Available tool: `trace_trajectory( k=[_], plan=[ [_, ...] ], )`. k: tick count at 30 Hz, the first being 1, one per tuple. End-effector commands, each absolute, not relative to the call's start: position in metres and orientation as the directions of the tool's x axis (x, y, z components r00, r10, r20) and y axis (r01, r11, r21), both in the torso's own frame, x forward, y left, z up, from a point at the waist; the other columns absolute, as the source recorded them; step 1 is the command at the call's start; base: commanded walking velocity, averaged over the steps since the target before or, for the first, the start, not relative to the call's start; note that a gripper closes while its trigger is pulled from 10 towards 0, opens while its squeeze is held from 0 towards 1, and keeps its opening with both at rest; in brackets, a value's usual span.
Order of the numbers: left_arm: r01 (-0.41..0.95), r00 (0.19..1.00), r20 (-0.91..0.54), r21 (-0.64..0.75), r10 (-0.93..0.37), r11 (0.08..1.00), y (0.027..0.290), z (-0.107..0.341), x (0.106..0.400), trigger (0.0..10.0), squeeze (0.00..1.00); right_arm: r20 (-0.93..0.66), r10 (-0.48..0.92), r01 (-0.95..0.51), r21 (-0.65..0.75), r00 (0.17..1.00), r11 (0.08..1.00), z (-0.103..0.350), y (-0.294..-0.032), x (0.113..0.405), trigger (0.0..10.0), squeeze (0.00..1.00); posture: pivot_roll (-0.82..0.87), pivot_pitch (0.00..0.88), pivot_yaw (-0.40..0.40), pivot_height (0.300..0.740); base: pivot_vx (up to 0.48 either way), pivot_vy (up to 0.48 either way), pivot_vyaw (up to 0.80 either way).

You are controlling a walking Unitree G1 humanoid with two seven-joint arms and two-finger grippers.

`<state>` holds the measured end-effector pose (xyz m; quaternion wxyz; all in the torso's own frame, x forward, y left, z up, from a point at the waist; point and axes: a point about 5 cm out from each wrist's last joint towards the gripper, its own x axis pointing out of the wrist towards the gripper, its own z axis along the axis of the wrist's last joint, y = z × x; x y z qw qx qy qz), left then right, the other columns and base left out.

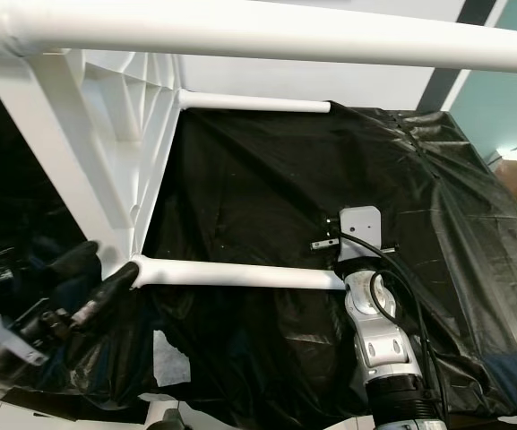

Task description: Building children table

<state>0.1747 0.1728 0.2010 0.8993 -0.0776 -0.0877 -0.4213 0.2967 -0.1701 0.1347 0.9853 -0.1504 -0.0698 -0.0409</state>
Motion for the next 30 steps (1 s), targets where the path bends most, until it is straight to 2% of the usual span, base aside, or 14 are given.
trace_trajectory(
  k=[1, 5, 8, 13, 16, 18, 19, 20, 21, 24, 26, 30],
  plan=[
    [0.852, 0.514, 0.297, -0.064, -0.805, 0.520, 0.144, 0.213, 0.176, 10.0, 0.00, 0.130, -0.062, 0.097, -0.288, 0.990, 0.953, 0.129, -0.170, 0.297, 10.0, 0.00, 0.18, 0.052, -0.048, 0.740, 0.000, 0.000, 0.00],
    [0.887, 0.433, 0.453, -0.063, -0.779, 0.457, 0.112, 0.243, 0.201, 10.0, 0.00, 0.130, -0.058, 0.094, -0.290, 0.990, 0.952, 0.129, -0.168, 0.296, 10.0, 0.00, 0.15, 0.059, -0.043, 0.740, 0.000, 0.000, 0.00],
    [0.912, 0.383, 0.528, -0.085, -0.758, 0.401, 0.102, 0.258, 0.216, 10.0, 0.00, 0.135, -0.070, 0.107, -0.288, 0.988, 0.952, 0.129, -0.169, 0.295, 10.0, 0.00, 0.13, 0.068, -0.032, 0.740, 0.000, 0.000, 0.00],
    [0.922, 0.363, 0.533, -0.091, -0.764, 0.375, 0.100, 0.260, 0.220, 10.0, 0.00, 0.136, -0.074, 0.111, -0.288, 0.988, 0.951, 0.129, -0.170, 0.295, 10.0, 0.00, 0.13, 0.070, -0.027, 0.740, 0.000, 0.000, 0.00],
    [0.932, 0.351, 0.514, -0.108, -0.783, 0.347, 0.092, 0.259, 0.235, 10.0, 0.00, 0.141, -0.085, 0.123, -0.290, 0.986, 0.949, 0.130, -0.171, 0.294, 10.0, 0.00, 0.10, 0.074, -0.013, 0.740, 0.000, 0.000, 0.00],
    [0.907, 0.417, 0.421, -0.131, -0.805, 0.401, 0.094, 0.220, 0.234, 10.0, 0.00, 0.146, -0.107, 0.146, -0.288, 0.983, 0.946, 0.130, -0.174, 0.291, 10.0, 0.00, 0.08, 0.077, -0.001, 0.740, 0.000, 0.000, 0.00],
    [0.907, 0.417, 0.421, -0.131, -0.805, 0.401, 0.094, 0.220, 0.234, 10.0, 0.00, 0.146, -0.107, 0.146, -0.288, 0.983, 0.946, 0.130, -0.174, 0.291, 10.0, 0.00, 0.08, 0.077, -0.001, 0.740, 0.000, 0.000, 0.00],
    [0.878, 0.474, 0.354, -0.123, -0.806, 0.462, 0.093, 0.205, 0.237, 10.0, 0.00, 0.145, -0.116, 0.154, -0.287, 0.983, 0.945, 0.129, -0.175, 0.289, 10.0, 0.00, 0.07, 0.079, 0.004, 0.740, 0.000, 0.000, 0.00],
    [0.878, 0.474, 0.354, -0.123, -0.806, 0.462, 0.093, 0.205, 0.237, 10.0, 0.00, 0.145, -0.116, 0.154, -0.287, 0.983, 0.945, 0.129, -0.175, 0.289, 10.0, 0.00, 0.07, 0.079, 0.004, 0.740, 0.000, 0.000, 0.00],
    [0.793, 0.605, 0.226, -0.087, -0.763, 0.603, 0.085, 0.186, 0.254, 10.0, 0.00, 0.139, -0.132, 0.167, -0.284, 0.982, 0.944, 0.126, -0.176, 0.286, 10.0, 0.00, 0.07, 0.082, 0.014, 0.740, 0.000, 0.000, 0.00],
    [0.747, 0.662, 0.191, -0.091, -0.725, 0.658, 0.081, 0.181, 0.264, 10.0, 0.00, 0.137, -0.139, 0.173, -0.279, 0.981, 0.944, 0.125, -0.176, 0.285, 10.0, 0.00, 0.06, 0.084, 0.021, 0.740, 0.000, 0.000, 0.00],
    [0.700, 0.712, 0.179, -0.113, -0.679, 0.705, 0.080, 0.179, 0.271, 10.0, 0.00, 0.139, -0.146, 0.179, -0.274, 0.980, 0.945, 0.126, -0.175, 0.284, 10.0, 0.00, 0.06, 0.084, 0.023, 0.740, 0.000, 0.000, 0.00]
  ],
)
